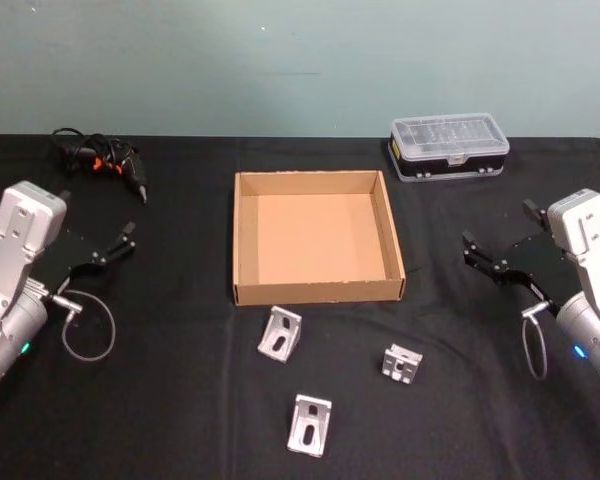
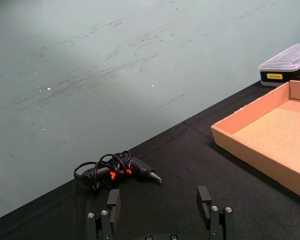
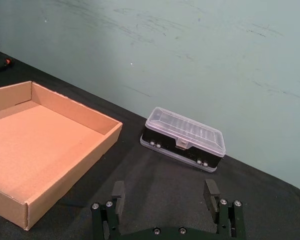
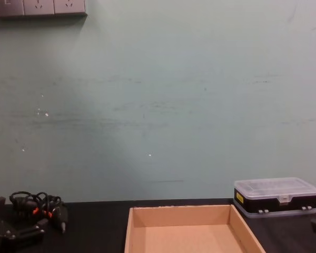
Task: Use one hand to pick up the angle iron from the table and place it into the box.
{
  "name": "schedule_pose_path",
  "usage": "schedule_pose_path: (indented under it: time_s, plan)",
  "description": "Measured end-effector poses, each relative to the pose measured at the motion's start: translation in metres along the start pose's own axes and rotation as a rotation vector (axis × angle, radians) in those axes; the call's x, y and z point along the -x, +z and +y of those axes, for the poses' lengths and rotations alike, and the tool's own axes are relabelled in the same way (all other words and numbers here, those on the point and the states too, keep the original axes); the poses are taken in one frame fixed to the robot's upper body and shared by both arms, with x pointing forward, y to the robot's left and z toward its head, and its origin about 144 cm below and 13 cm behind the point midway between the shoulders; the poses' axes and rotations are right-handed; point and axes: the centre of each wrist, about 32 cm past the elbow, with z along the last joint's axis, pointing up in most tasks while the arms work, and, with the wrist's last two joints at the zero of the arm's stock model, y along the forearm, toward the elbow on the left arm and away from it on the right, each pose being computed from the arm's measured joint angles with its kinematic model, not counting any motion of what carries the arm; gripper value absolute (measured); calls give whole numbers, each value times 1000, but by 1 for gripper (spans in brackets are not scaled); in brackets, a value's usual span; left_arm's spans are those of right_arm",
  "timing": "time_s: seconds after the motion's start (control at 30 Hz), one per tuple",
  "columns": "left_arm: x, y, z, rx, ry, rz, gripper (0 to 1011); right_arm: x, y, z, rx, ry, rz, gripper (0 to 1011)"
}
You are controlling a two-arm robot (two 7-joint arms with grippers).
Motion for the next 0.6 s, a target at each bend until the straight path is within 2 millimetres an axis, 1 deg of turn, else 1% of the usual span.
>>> schedule_pose_path:
  time_s: [0.6]
  plan:
    - [0,0,0,0,0,0,1000,0,0,0,0,0,0,1003]
